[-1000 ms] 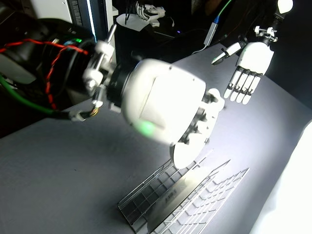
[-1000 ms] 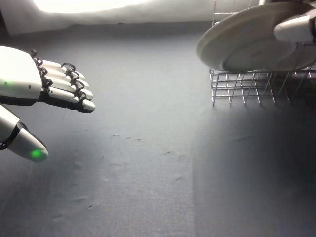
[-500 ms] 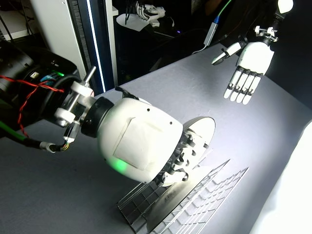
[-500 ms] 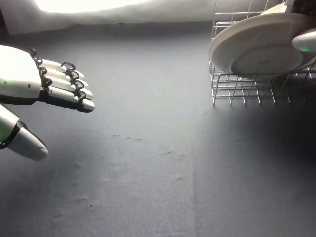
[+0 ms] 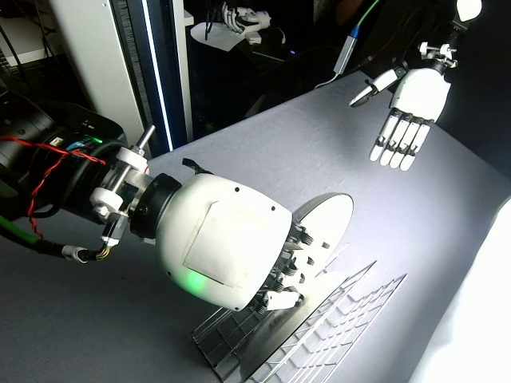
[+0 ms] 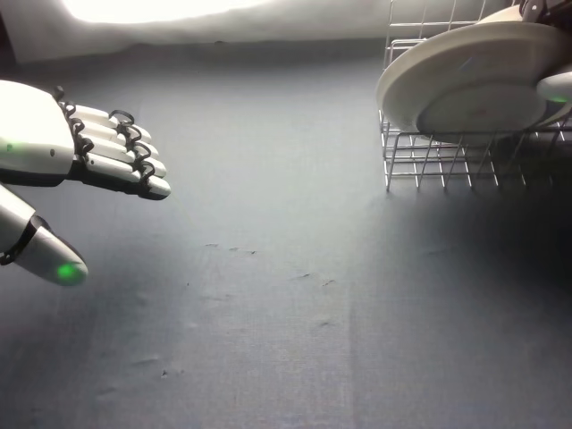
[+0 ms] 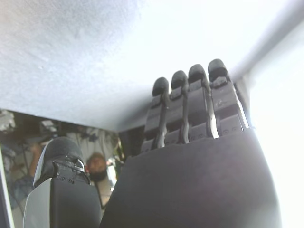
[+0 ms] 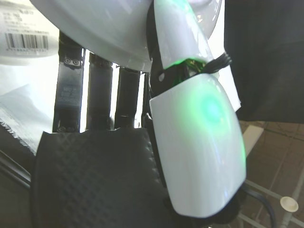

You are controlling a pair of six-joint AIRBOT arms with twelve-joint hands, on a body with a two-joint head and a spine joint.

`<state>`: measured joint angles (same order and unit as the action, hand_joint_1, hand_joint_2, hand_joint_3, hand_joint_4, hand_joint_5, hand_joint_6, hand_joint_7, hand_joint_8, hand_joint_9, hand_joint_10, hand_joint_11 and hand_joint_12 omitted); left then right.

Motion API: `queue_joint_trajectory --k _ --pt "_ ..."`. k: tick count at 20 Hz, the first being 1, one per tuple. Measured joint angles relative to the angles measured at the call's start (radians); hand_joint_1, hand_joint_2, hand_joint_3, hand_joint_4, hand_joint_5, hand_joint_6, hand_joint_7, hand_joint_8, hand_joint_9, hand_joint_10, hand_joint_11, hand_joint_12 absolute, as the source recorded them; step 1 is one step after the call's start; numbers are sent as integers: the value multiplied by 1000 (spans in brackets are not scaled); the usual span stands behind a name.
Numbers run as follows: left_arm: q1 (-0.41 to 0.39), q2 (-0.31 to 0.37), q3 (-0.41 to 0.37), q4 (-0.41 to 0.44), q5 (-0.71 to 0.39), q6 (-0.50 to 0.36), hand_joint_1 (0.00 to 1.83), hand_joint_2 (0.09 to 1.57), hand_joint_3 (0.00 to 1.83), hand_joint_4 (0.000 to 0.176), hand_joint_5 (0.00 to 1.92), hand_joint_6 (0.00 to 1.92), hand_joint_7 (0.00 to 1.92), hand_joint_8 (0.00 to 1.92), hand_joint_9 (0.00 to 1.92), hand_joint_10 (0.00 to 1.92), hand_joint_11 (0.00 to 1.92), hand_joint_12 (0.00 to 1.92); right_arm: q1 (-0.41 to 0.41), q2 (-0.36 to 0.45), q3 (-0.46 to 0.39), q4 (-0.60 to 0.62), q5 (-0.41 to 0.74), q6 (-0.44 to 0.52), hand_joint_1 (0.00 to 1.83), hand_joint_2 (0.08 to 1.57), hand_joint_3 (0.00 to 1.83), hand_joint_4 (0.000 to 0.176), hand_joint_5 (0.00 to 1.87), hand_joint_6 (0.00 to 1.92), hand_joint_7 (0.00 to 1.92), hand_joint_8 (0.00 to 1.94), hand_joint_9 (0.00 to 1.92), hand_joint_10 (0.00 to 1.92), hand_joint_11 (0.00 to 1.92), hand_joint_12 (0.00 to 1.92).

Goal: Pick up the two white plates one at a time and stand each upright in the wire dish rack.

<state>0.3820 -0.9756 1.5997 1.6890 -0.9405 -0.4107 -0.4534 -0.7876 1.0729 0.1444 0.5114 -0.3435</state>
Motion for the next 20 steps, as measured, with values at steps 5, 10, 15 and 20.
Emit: queue_joint_trajectory --k 5,10,15,20 --pt "-6 0 0 0 1 -3 0 1029 0 0 136 0 95 0 60 0 0 125 18 -4 6 -9 -5 -9 1379 1106 0 0 874 1078 1045 832 954 1136 693 1166" --pt "-8 0 0 -1 1 -4 0 1035 0 0 154 0 110 0 76 1 0 179 52 -6 12 -27 -34 -15 1217 1150 0 0 730 529 790 226 756 277 431 1082" --pt "-8 0 -2 -2 0 -6 0 1032 0 0 137 0 95 2 64 1 0 140 61 -6 14 -59 20 -13 1192 1124 0 0 734 18 752 0 706 20 299 1037" --pt "-8 0 -5 -2 1 -7 0 1030 0 0 146 2 101 2 64 1 0 142 71 -6 15 -142 26 -11 1162 1090 0 0 677 0 686 0 645 0 214 1029"
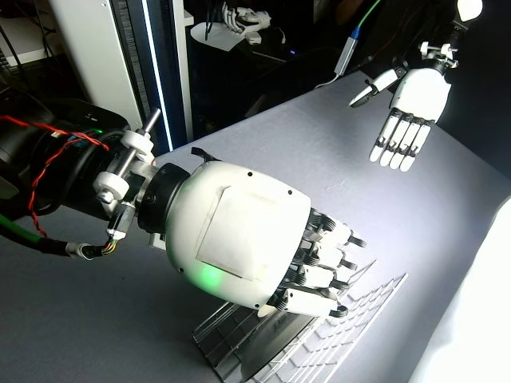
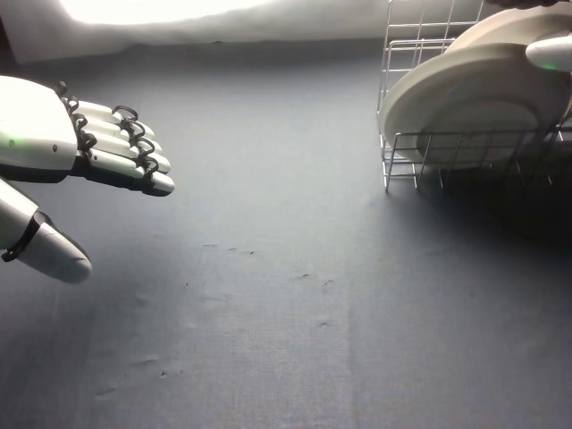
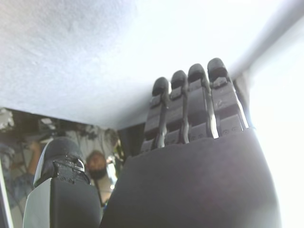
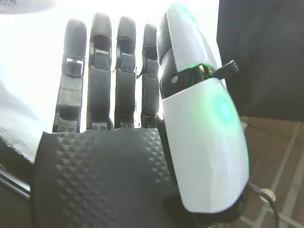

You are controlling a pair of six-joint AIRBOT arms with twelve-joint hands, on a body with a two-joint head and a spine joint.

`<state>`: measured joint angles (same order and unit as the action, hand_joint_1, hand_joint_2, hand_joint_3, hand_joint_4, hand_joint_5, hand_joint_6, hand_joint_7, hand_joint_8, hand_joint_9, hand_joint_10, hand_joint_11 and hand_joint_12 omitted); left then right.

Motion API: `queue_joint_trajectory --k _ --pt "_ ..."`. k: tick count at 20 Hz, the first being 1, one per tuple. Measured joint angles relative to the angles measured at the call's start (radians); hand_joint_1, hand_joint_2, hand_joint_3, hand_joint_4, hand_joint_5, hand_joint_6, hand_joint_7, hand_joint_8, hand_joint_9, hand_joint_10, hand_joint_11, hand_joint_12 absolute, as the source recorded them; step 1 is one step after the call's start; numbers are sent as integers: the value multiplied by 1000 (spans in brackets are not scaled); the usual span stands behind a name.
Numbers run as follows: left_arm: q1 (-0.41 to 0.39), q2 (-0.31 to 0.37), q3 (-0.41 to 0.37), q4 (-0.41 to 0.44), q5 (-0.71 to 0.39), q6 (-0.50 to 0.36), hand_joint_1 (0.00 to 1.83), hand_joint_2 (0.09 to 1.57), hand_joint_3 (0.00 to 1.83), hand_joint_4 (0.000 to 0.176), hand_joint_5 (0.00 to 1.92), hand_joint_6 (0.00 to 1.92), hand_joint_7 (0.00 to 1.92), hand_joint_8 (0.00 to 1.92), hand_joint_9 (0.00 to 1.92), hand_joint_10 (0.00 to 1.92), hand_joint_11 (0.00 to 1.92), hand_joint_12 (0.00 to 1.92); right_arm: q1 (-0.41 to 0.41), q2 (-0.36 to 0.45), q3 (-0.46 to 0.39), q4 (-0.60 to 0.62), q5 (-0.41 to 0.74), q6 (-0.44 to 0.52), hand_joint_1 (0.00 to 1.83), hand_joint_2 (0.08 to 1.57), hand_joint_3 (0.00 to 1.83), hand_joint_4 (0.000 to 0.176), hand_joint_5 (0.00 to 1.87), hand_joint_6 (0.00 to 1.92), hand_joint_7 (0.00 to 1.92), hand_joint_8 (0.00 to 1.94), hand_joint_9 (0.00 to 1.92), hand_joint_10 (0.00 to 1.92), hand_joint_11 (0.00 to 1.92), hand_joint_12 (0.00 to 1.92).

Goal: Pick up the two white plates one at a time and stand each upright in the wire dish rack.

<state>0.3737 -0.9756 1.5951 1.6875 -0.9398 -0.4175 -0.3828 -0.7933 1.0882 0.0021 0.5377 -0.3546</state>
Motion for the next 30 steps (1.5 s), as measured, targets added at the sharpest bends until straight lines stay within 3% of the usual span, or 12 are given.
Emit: queue_joint_trajectory --k 6,10,15,18,21,23,26,30 --pt "-19 2 -24 7 -42 -4 0 1025 0 0 146 2 107 5 71 6 1 150 23 0 -45 -262 42 19 1100 1062 0 0 488 0 461 0 422 0 3 999" --pt "-61 19 -83 8 -88 3 0 1028 0 0 149 1 110 2 70 2 0 135 23 -11 -69 -504 89 22 1009 1024 0 0 312 1 266 0 262 1 0 763" --pt "-94 69 -157 10 -87 99 0 1030 0 0 156 2 108 2 64 2 0 153 40 -14 -76 -824 186 24 887 1014 2 0 352 7 321 9 301 10 0 842" --pt "-123 94 -188 15 -86 154 0 1009 0 0 148 1 112 3 62 3 0 125 56 -17 -76 -891 222 19 828 1050 10 0 375 5 357 7 329 10 0 877" --pt "-172 107 -209 11 -89 171 0 1023 0 0 139 0 98 2 53 3 6 128 67 -21 -64 -1069 281 10 721 1083 4 0 425 7 421 6 401 17 33 979" --pt "-187 107 -213 6 -85 172 0 1008 0 0 174 0 144 0 89 0 0 209 78 -24 -63 -1112 304 7 628 1112 10 0 457 12 458 11 435 21 65 1011" --pt "-196 109 -232 44 -72 173 0 1018 2 0 187 1 160 1 116 3 0 262 101 -30 -51 -1122 318 -3 675 1112 3 0 487 7 514 10 499 24 122 1022" --pt "-196 113 -227 68 -87 173 0 1010 0 0 308 3 310 4 246 4 0 481 115 -30 -50 -1153 312 -10 718 1125 0 0 621 22 669 22 661 49 241 1202"
